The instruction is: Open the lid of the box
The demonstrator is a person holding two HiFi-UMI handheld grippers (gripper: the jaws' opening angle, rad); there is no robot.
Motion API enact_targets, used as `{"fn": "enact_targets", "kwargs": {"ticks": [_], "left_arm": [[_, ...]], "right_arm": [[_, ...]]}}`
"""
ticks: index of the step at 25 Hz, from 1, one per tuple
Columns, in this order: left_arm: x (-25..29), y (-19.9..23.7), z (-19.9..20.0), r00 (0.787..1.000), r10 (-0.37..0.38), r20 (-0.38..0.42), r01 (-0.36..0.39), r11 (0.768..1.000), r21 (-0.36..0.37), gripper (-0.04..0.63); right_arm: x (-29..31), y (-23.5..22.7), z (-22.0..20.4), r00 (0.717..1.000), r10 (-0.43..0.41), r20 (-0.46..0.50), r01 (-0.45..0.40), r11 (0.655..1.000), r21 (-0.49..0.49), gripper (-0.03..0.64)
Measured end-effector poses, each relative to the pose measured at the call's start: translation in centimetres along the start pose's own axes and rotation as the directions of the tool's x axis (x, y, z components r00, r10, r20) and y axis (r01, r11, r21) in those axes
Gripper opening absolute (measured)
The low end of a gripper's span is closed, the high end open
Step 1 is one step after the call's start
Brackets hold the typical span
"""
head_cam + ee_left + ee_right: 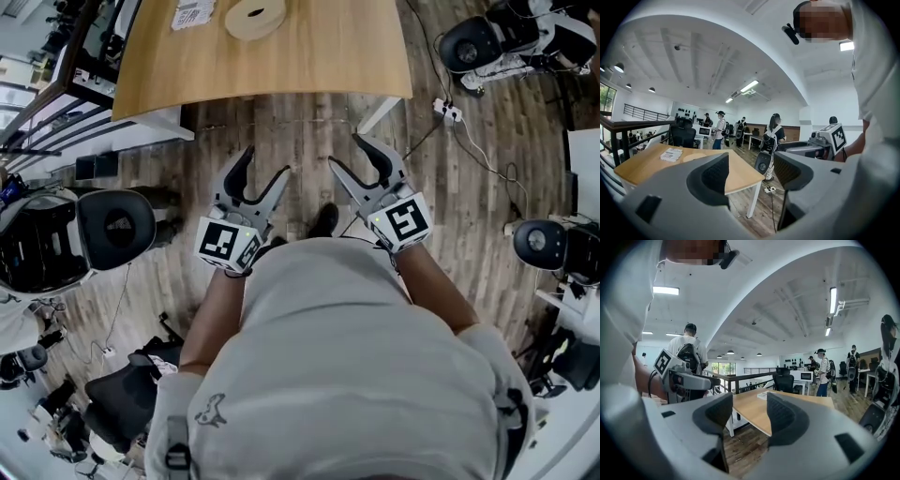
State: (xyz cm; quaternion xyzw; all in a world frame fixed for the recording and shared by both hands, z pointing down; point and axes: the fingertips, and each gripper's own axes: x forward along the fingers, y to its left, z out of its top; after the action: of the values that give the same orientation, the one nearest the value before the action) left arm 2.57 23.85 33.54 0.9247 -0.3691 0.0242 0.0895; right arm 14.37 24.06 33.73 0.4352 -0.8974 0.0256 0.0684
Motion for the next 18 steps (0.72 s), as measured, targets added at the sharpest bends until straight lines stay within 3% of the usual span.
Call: {"fn": "enact_targets", "kwargs": {"ticks": [8, 18], "left_arm": [[4.5, -3.5, 0.2, 0.999, -0.049, -0.015, 0.049, 0.999, 0.017, 0.288], [7.1, -2.5, 0.7, 0.997, -0.076, -0.020, 0.076, 0.997, 0.013, 0.288]], "right_arm": [[-1.1, -3.4, 0.1, 1.000, 0.000, 0.027, -0.001, 1.000, 0.015, 0.236], [-0.4, -5.7, -0.1, 0.999, -0.027, 0.019, 0.026, 0.999, 0.042, 0.236]]}}
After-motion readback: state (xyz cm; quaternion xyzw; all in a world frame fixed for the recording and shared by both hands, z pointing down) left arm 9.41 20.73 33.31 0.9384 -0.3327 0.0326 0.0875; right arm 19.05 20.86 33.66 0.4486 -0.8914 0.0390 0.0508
